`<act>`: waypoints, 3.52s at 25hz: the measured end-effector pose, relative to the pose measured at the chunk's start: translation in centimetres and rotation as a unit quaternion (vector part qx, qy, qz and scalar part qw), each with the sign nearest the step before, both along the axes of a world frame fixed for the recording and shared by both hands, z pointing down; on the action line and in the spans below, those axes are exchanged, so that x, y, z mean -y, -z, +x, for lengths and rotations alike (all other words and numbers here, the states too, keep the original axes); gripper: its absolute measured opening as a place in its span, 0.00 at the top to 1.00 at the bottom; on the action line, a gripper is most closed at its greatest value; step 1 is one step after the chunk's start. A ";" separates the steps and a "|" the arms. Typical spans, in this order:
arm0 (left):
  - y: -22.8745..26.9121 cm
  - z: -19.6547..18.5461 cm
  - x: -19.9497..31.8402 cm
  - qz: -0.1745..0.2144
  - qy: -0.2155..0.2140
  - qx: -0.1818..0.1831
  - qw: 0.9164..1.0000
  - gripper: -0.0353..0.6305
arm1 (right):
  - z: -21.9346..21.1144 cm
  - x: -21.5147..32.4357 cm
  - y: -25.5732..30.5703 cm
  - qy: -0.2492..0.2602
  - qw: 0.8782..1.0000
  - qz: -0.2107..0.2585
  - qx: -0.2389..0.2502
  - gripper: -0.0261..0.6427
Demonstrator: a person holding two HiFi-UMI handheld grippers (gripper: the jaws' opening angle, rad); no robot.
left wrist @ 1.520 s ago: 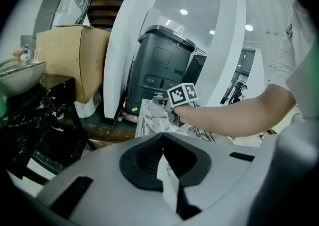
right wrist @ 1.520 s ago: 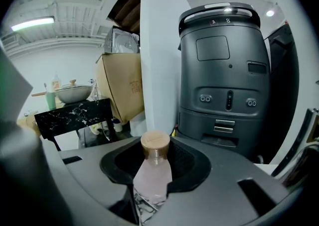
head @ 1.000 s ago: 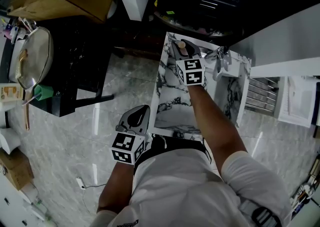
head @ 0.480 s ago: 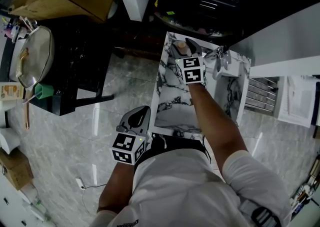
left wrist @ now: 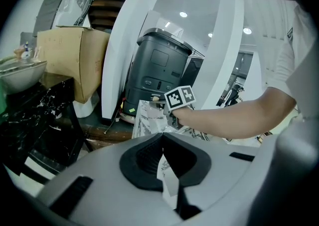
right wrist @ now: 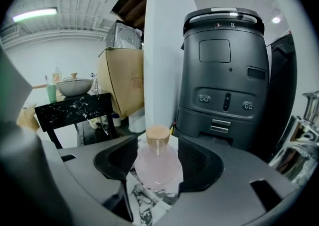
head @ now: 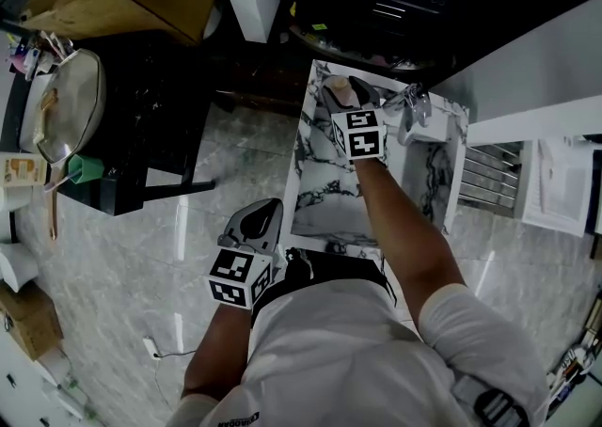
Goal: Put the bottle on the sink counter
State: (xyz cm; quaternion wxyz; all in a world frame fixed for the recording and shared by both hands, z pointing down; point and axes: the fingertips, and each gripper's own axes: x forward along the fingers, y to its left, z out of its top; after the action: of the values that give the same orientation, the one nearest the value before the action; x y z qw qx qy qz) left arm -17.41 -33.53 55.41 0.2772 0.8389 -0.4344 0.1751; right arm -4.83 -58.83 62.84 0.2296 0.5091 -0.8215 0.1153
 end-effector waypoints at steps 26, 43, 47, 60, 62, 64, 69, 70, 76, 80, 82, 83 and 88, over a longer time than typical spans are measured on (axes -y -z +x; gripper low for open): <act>5.2 0.8 -2.2 0.055 -0.029 -0.018 0.998 0.93 | -2.1 -10.6 8.9 0.043 0.994 -0.003 0.104 0.90; 10.0 1.2 -5.8 0.086 -0.069 -0.041 0.993 0.93 | -3.4 -26.2 16.0 0.098 0.984 -0.011 0.151 0.90; 11.1 1.4 -7.7 0.099 -0.087 -0.043 0.990 0.93 | -2.9 -29.5 17.2 0.079 0.983 -0.002 0.164 0.90; 13.1 1.8 -12.3 0.123 -0.115 -0.047 0.985 0.93 | -1.7 -36.3 20.8 0.065 0.977 0.033 0.201 0.90; 13.3 2.1 -13.0 0.124 -0.115 -0.047 0.984 0.93 | -1.5 -37.0 20.9 0.072 0.977 0.033 0.199 0.90; 13.3 2.4 -13.8 0.125 -0.114 -0.047 0.984 0.93 | -1.2 -37.8 21.1 0.077 0.977 0.033 0.195 0.90; 13.2 4.5 -15.8 0.114 -0.112 -0.045 0.986 0.93 | 1.1 -40.2 22.0 0.082 0.979 0.037 0.184 0.90; 13.3 5.2 -16.3 0.113 -0.113 -0.045 0.986 0.93 | 1.8 -40.8 22.2 0.081 0.979 0.038 0.182 0.90; 14.0 8.8 -18.9 0.122 -0.120 -0.042 0.984 0.93 | 5.5 -44.4 22.6 0.077 0.980 0.043 0.180 0.90; 14.6 11.0 -20.9 0.126 -0.122 -0.043 0.984 0.93 | 7.6 -46.8 22.9 0.076 0.978 0.040 0.189 0.90; 14.6 11.8 -21.9 0.123 -0.121 -0.042 0.984 0.93 | 8.4 -47.7 23.1 0.077 0.977 0.037 0.198 0.90; 14.5 12.2 -22.3 0.120 -0.120 -0.042 0.985 0.93 | 8.8 -48.2 23.0 0.077 0.976 0.036 0.200 0.90; 13.9 13.2 -24.6 0.120 -0.111 -0.035 0.986 0.93 | 10.2 -50.3 22.3 0.078 0.975 0.033 0.206 0.90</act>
State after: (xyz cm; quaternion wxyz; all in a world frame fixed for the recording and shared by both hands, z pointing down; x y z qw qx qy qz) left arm -4.16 -8.98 41.47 0.1685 0.9146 -0.3466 0.1224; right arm 5.41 -8.48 40.54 0.0466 0.4163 -0.8915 0.1724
